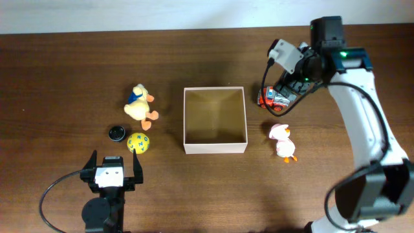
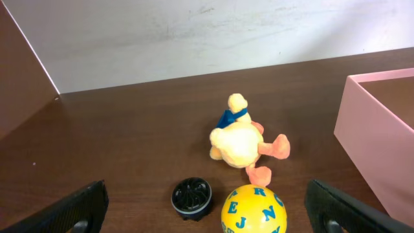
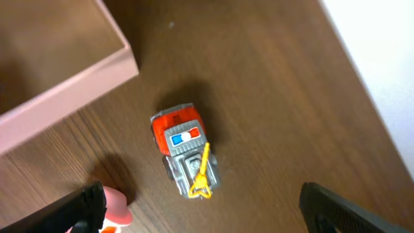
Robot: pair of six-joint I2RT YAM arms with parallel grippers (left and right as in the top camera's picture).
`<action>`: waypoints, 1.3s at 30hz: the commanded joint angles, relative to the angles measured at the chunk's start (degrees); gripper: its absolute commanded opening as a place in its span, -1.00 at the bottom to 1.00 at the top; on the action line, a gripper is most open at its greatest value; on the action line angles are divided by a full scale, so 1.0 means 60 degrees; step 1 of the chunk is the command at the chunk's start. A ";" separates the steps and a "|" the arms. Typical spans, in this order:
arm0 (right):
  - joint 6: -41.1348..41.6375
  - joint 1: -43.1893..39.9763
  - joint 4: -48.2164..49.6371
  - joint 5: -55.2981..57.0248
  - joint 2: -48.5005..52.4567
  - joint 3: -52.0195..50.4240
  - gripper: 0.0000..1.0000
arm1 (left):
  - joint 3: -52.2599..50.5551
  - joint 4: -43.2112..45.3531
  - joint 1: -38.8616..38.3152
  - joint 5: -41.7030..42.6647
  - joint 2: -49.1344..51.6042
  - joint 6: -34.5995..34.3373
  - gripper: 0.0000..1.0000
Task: Pack container
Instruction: 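Move the right gripper up and over the red toy truck, then lower the right gripper and grasp the red toy truck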
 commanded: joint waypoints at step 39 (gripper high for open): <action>-0.1665 -0.0189 0.0474 -0.0255 0.3577 0.0131 0.98 | -0.0117 0.0036 0.0058 0.0109 -0.0066 0.0186 0.98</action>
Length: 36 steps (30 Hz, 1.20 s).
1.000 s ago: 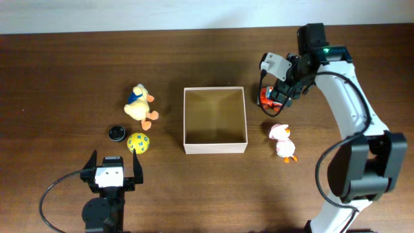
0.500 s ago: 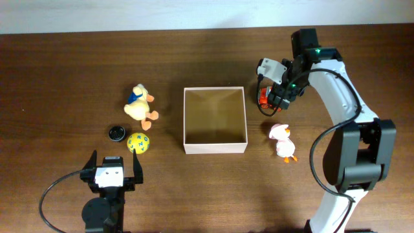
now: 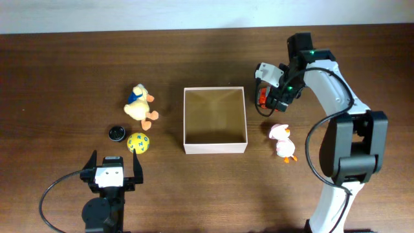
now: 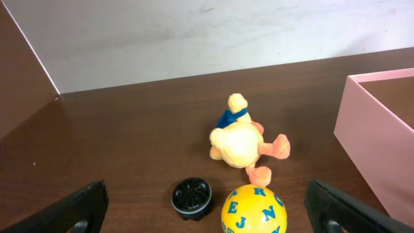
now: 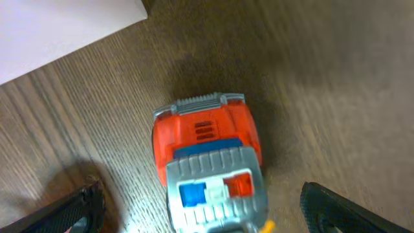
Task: Pack container
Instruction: 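Lower the right gripper and grasp the red toy truck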
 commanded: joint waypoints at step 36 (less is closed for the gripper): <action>0.0237 -0.0415 0.0423 -0.0645 0.1158 0.0135 0.75 | -0.0117 0.0036 0.0058 0.0109 -0.0066 0.0186 0.99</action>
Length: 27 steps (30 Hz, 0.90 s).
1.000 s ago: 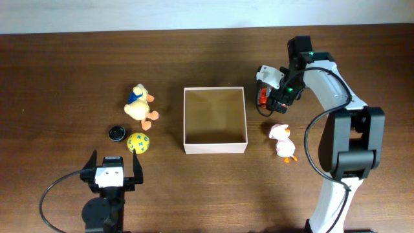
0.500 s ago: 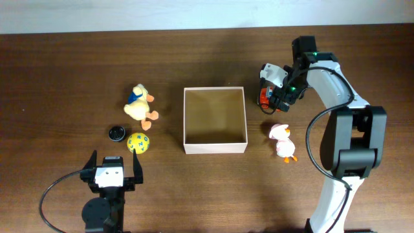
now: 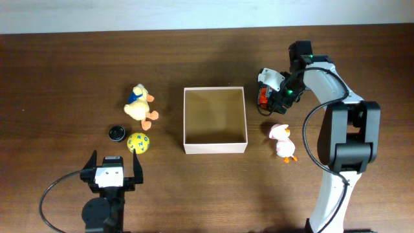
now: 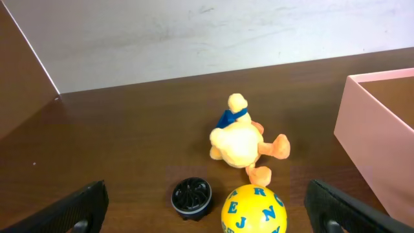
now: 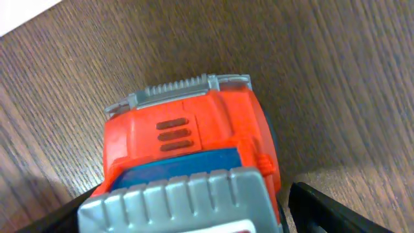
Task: Pack container
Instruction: 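Lower the right gripper and grasp the red toy truck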
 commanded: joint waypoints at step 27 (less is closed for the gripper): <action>0.0091 0.0222 -0.2459 -0.0215 -0.0007 0.4288 0.10 | -0.0117 0.0040 0.0058 0.0106 -0.0066 0.0186 0.99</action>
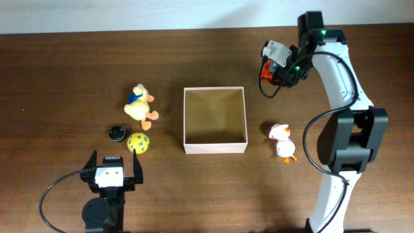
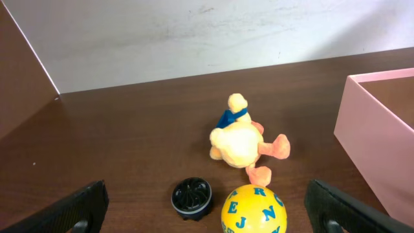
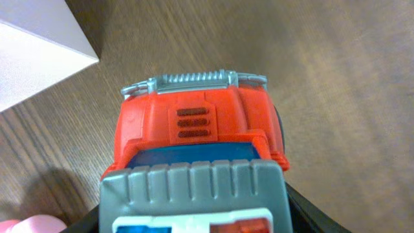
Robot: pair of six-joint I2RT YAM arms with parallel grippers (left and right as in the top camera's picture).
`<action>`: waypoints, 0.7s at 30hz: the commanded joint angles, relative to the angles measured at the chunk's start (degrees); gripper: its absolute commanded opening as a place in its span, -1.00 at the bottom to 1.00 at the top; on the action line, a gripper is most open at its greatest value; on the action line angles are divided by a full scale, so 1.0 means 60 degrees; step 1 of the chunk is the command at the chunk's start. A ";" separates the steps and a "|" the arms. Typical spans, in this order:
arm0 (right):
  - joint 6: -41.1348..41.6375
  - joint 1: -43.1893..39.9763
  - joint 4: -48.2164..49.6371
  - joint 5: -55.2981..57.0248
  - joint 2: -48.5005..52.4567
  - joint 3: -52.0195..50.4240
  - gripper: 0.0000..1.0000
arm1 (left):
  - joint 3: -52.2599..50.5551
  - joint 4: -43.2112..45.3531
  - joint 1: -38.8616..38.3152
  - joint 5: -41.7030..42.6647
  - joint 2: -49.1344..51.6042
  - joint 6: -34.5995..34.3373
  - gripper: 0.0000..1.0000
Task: Pack container
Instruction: 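Lower the right gripper and grasp the red toy truck, then carry the truck left and lower it into the white box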
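An open pale pink box point(image 1: 215, 121) sits mid-table. My right gripper point(image 1: 275, 69) is shut on a red and grey toy truck point(image 3: 197, 145), held above the table to the upper right of the box. A pink plush duck point(image 1: 283, 142) lies right of the box. Left of the box are a yellow plush duck point(image 1: 140, 103), a yellow lettered ball point(image 1: 138, 142) and a small black wheel-like cap point(image 1: 116, 133). My left gripper point(image 2: 207, 217) stands open at the near-left edge, just short of the ball point(image 2: 253, 208) and cap point(image 2: 192, 197).
The box's pink wall point(image 2: 378, 139) fills the right of the left wrist view. A white wall point(image 2: 194, 32) runs behind the table's far edge. Brown wood tabletop point(image 1: 65, 77) spreads all round.
My right gripper now holds the toy truck up off the table, farther back than where the truck lay. The left arm has not moved.
The right gripper hung open over the truck right of the box, then stood lower with the truck between its fingers, then closer still. Now the truck is held raised. The ducks, ball, cap and left arm kept their places.
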 commanded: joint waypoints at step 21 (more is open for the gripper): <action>-0.0029 0.2991 -0.2907 -0.0197 -0.0076 0.3071 0.09 | -0.0117 0.0036 0.0058 0.0109 -0.0066 0.0189 0.99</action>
